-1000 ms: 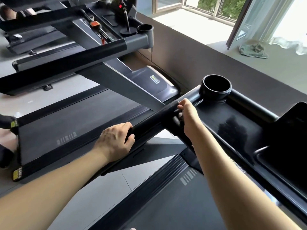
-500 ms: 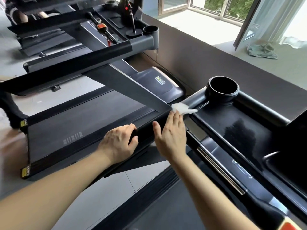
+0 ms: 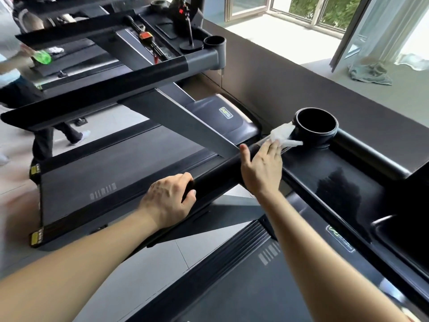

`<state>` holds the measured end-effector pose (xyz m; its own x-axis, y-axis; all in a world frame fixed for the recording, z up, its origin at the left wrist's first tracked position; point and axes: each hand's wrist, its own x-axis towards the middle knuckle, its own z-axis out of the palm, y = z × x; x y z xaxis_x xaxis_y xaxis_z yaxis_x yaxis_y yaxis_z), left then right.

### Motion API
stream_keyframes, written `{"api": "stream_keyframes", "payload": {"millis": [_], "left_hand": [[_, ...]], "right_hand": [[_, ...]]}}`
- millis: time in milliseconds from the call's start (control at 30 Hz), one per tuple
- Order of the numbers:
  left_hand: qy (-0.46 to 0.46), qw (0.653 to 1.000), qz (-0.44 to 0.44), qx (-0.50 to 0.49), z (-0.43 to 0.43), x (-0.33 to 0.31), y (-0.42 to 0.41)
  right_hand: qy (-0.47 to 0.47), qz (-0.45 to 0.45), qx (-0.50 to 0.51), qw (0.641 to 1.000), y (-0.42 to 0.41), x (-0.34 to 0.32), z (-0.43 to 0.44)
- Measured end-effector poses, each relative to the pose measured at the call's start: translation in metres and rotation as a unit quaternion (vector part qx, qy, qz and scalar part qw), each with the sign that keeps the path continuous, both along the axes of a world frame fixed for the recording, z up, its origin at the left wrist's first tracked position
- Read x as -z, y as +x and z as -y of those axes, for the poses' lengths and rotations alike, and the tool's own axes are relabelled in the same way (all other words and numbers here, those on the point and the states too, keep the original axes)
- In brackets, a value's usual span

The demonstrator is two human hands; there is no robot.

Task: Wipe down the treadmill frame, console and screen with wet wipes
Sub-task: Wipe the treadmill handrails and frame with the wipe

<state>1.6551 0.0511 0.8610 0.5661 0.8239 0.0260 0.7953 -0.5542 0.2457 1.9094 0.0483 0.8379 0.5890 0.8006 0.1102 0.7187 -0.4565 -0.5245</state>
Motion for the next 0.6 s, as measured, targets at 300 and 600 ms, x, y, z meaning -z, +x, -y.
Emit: {"api": "stream_keyframes", "payload": {"millis": [300,600], "left_hand": [[0.007,1.000,0.002,-0.004,0.001,0.000,0.001],[0.010,1.000,0.005,-0.005,0.000,-0.001,0.001]], "right_hand": [[0.050,0.047,-0.105,0.992,-0.066,0.020,0.057],[0.222,-0.036,-0.208,0.952,-0.135,0.032,0.100]]}}
